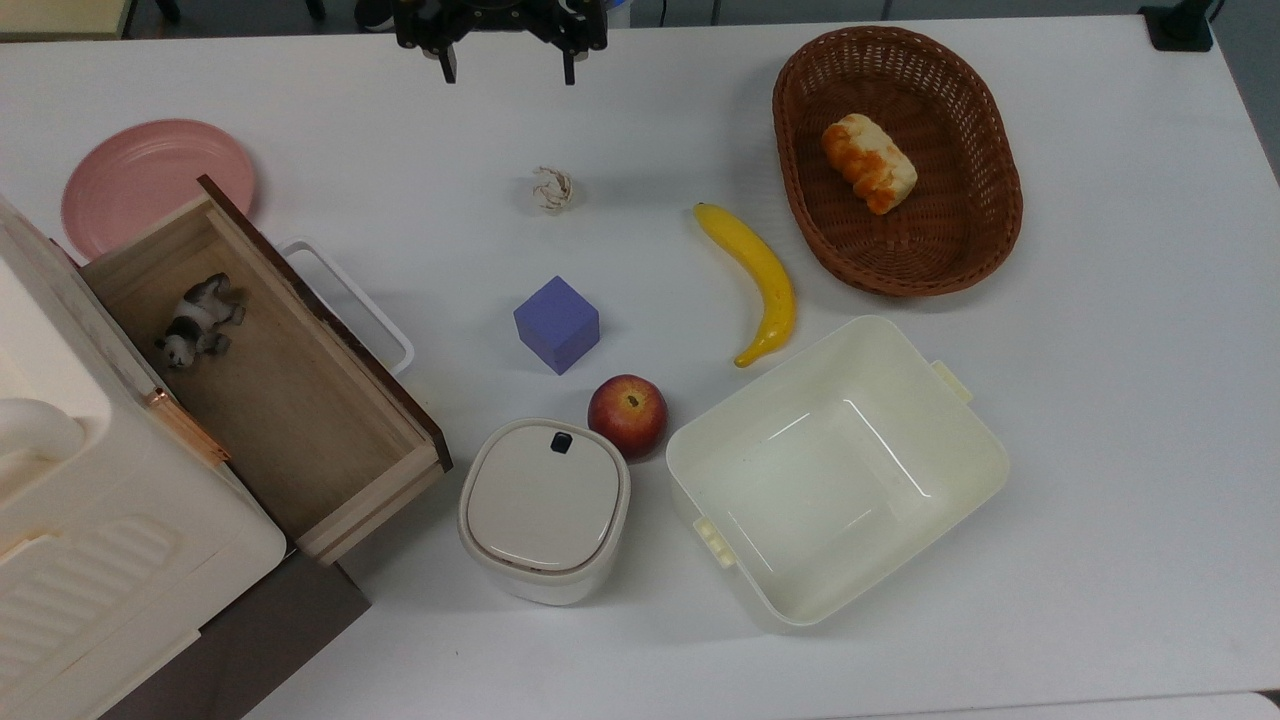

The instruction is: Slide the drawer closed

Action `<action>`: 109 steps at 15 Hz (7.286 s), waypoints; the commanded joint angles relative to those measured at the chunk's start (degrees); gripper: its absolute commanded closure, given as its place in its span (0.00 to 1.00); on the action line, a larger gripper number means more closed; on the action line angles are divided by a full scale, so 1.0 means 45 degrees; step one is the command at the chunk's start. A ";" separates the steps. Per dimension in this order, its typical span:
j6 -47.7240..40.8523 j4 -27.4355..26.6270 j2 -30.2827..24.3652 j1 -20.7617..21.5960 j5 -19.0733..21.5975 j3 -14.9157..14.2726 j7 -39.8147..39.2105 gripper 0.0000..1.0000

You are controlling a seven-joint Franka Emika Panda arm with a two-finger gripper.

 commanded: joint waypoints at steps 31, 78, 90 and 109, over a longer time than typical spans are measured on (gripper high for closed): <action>0.2296 0.0147 0.1954 -0.0446 0.0343 -0.0134 0.3132 1.00; 0.7945 0.0811 0.4554 -0.2438 0.0245 -0.0857 0.8314 1.00; 0.8490 0.1221 0.4809 -0.3063 0.0284 -0.0837 0.7728 1.00; 0.9253 0.1280 0.4985 -0.3532 0.0557 -0.0818 0.7865 1.00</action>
